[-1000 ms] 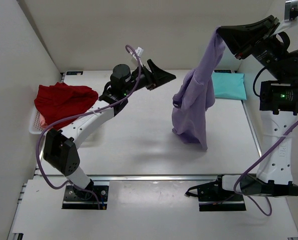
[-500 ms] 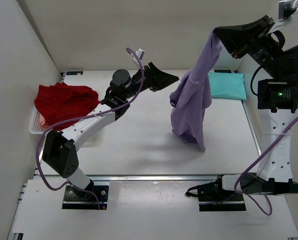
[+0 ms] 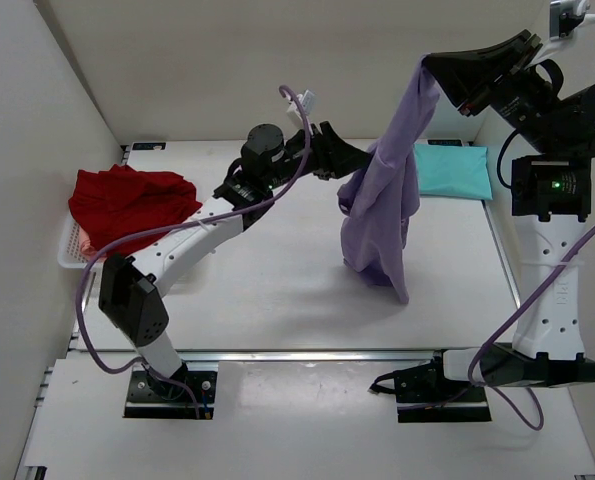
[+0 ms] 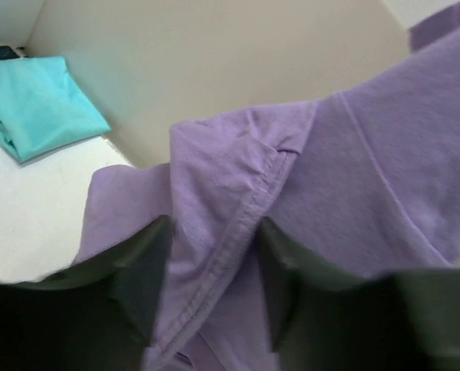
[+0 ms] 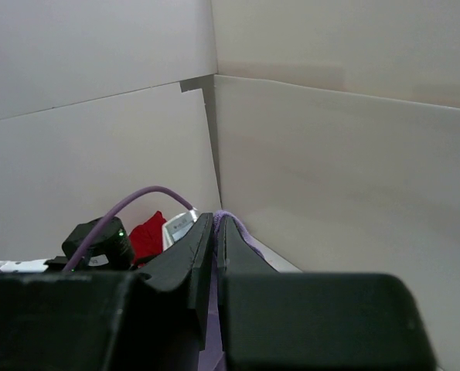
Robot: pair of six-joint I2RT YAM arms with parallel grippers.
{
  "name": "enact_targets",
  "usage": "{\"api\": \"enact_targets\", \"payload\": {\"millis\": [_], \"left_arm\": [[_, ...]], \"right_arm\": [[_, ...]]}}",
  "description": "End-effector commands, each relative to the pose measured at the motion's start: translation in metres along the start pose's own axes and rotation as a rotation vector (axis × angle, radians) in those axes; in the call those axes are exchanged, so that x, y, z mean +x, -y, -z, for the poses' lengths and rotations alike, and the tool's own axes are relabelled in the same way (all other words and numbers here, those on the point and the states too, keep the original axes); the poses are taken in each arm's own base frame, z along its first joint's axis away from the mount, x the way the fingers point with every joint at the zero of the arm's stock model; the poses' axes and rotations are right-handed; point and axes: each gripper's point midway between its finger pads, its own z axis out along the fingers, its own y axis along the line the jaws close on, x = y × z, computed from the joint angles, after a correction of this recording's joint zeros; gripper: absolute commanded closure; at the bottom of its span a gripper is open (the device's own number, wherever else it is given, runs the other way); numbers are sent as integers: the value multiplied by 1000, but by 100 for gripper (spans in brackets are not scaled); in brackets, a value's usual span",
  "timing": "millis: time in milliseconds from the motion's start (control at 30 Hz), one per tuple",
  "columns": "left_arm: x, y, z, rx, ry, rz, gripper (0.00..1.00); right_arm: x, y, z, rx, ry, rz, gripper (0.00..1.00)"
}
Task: Fold and stack the t-shirts
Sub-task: Flatten out the tshirt
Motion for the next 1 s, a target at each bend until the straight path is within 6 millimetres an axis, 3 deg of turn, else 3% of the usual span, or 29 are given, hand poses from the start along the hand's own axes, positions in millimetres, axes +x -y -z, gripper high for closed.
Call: {"api": "enact_targets", "payload": {"millis": [0,67,133,167,233,267,300,333,367,400,433,467,533,600,633,700,733,767,833,967], "left_arm": [[0,-9,-6,-62,-38,-67,47],[-2,-22,-7,-93,-51,-51,98],[-16,-25,-5,-98,-31,-36,100],[-40,-20,-3,-97,9,-65,100],[-105,-3,12,-123,133,-116,100],[-150,14,27,-109,237,-146,100],[-184,6,42,-140,318,-161,100],[-212,26,52,-92,377,-148,100],[-240,18,65,-97,440,-120,100],[-268,41,81,-57,505,-144,100],[-291,55,96,-27,559,-158,100],[-303,59,106,-26,590,-154,100],[-316,71,121,-5,623,-153,100],[-317,94,139,29,650,-172,100],[-313,83,139,0,644,-167,100],[-317,105,163,-25,692,-222,100],[-316,102,162,-37,690,-214,100],[-319,117,170,-18,707,-228,100],[-324,128,180,1,721,-235,100],[-328,127,190,-17,724,-218,100]], "right_arm": [[-21,-13,-1,-27,62,74,100],[-26,-16,1,-28,67,83,100],[-27,-12,4,-15,64,94,100],[-31,-12,9,-5,68,102,100],[-46,-3,22,62,112,142,100],[-57,-1,31,97,154,178,100],[-59,4,35,121,165,186,100],[-77,3,42,151,204,233,100],[-86,10,48,187,215,273,100],[-100,4,49,198,239,314,99],[-107,11,52,232,254,326,100],[-117,2,53,232,270,368,100],[-130,0,58,267,306,406,100],[-138,-7,65,296,323,458,100],[-144,-13,68,311,339,472,100],[-151,-24,69,304,353,490,100],[-158,-30,71,310,370,512,100],[-163,-40,72,297,382,532,100],[-167,-45,73,297,394,537,100],[-174,-54,75,292,418,552,100]]}}
